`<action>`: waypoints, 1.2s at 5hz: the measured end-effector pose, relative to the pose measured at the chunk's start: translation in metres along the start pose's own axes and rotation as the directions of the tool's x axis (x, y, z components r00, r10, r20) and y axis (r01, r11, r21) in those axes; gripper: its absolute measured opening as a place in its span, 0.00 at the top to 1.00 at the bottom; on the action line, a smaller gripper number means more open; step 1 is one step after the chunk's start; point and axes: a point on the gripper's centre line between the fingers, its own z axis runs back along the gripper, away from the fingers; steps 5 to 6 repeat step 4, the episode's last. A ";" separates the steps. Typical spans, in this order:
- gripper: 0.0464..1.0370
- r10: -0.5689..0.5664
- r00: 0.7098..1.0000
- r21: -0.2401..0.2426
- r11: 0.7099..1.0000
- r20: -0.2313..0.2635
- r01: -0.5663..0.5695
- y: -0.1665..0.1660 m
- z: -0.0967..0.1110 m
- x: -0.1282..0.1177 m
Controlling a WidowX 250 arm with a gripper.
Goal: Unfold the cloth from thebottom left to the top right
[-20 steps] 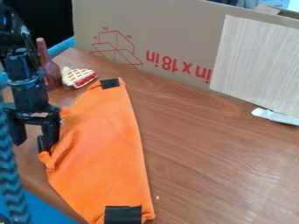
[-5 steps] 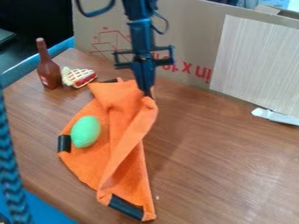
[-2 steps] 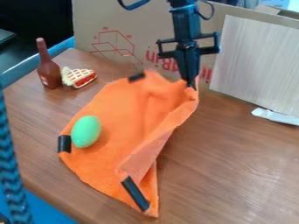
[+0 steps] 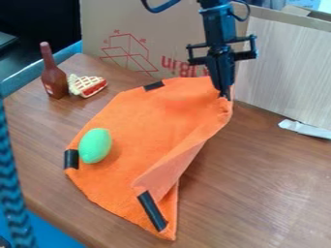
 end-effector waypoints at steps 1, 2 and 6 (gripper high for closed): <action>0.98 -0.006 1.000 0.000 1.000 -0.007 0.006 0.000 -0.002 0.000; 0.83 0.015 1.000 0.012 1.000 -0.017 -0.015 -0.001 -0.010 0.001; 0.28 0.045 0.995 -0.046 0.998 -0.094 -0.050 -0.001 -0.027 -0.004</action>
